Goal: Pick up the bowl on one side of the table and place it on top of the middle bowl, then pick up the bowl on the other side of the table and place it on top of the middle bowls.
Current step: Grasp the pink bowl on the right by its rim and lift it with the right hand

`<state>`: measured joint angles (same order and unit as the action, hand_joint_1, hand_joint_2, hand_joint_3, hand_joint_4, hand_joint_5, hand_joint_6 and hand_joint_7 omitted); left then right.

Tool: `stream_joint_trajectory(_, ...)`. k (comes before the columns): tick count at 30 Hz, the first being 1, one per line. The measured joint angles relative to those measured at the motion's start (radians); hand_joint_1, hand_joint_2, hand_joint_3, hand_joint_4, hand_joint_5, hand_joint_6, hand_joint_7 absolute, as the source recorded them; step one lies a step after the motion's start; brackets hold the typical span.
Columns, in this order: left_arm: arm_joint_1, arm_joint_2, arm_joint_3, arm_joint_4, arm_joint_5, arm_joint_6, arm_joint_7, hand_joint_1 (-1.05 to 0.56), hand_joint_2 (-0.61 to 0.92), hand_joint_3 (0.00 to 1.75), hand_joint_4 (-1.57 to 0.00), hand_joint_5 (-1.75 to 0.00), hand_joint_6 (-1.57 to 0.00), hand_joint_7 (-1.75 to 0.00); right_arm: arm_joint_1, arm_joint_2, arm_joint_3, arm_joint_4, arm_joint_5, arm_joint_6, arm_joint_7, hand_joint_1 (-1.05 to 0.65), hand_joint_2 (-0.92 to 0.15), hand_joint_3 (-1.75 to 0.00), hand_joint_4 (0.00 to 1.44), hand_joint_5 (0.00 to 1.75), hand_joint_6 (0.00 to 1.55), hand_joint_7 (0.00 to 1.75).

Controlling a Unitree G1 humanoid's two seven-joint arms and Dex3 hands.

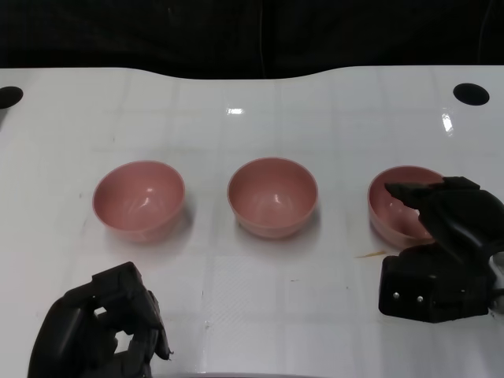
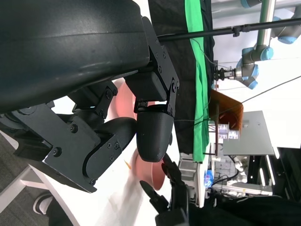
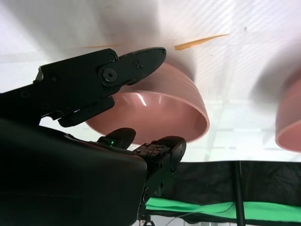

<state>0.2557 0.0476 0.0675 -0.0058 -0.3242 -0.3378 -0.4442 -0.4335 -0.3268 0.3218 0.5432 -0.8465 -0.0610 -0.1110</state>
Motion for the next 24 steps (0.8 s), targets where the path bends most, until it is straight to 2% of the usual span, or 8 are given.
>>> stream_joint_trajectory(6,0.0,-0.001,0.0,-0.001,-0.002,0.001,0.0,-0.09,0.47,1.33,-0.86,-1.73,-0.86,-1.44,-0.088,0.025,0.062,0.187,0.016,-0.012,-0.014,-0.41,-0.91,-0.01,0.34,0.28,0.45,0.02)
stream_joint_trajectory(9,0.001,-0.001,-0.001,-0.001,-0.002,0.001,0.0,-0.1,0.47,1.32,-0.86,-1.73,-0.86,-1.44,-0.122,0.037,0.086,0.267,0.025,-0.026,-0.027,-0.26,-0.92,-0.04,0.58,0.32,0.55,0.05)
stream_joint_trajectory(10,0.001,-0.001,0.0,-0.001,-0.002,0.001,0.0,-0.1,0.47,1.32,-0.86,-1.73,-0.86,-1.44,-0.135,0.041,0.093,0.293,0.029,-0.037,-0.041,-0.21,-0.92,-0.08,0.68,0.64,0.7,0.08)
stream_joint_trajectory(14,-0.001,-0.007,-0.001,0.003,0.001,-0.007,0.0,-0.08,0.51,1.24,-0.86,-1.72,-0.86,-1.45,-0.201,0.045,0.114,0.418,0.047,-0.133,-0.139,-0.17,-0.92,-0.12,0.88,1.3,1.16,0.22)
stream_joint_trajectory(16,-0.001,-0.011,-0.003,0.003,0.001,-0.011,0.0,-0.09,0.51,1.25,-0.86,-1.73,-0.86,-1.45,-0.221,0.045,0.124,0.463,0.049,-0.167,-0.195,-0.17,-0.91,-0.19,0.87,1.65,0.85,1.25)
stream_joint_trajectory(17,0.0,-0.012,-0.005,0.003,0.002,-0.011,0.001,-0.1,0.5,1.27,-0.87,-1.73,-0.86,-1.45,-0.229,0.045,0.131,0.482,0.049,-0.182,-0.231,-0.18,-0.91,-0.21,0.87,1.7,0.78,1.44)
stream_joint_trajectory(21,0.0,-0.013,-0.013,0.002,0.003,-0.011,0.001,-0.09,0.48,1.3,-0.86,-1.73,-0.86,-1.45,-0.239,0.045,0.16,0.512,0.046,-0.227,-0.338,-0.16,-0.89,-0.26,0.92,1.74,0.67,1.72)
stream_joint_trajectory(24,0.0,-0.013,-0.014,0.002,0.007,-0.011,0.004,-0.1,0.47,1.32,-0.86,-1.73,-0.87,-1.45,-0.241,0.045,0.182,0.504,0.027,-0.256,-0.413,-0.14,-0.64,-0.72,0.91,1.75,0.69,1.74)
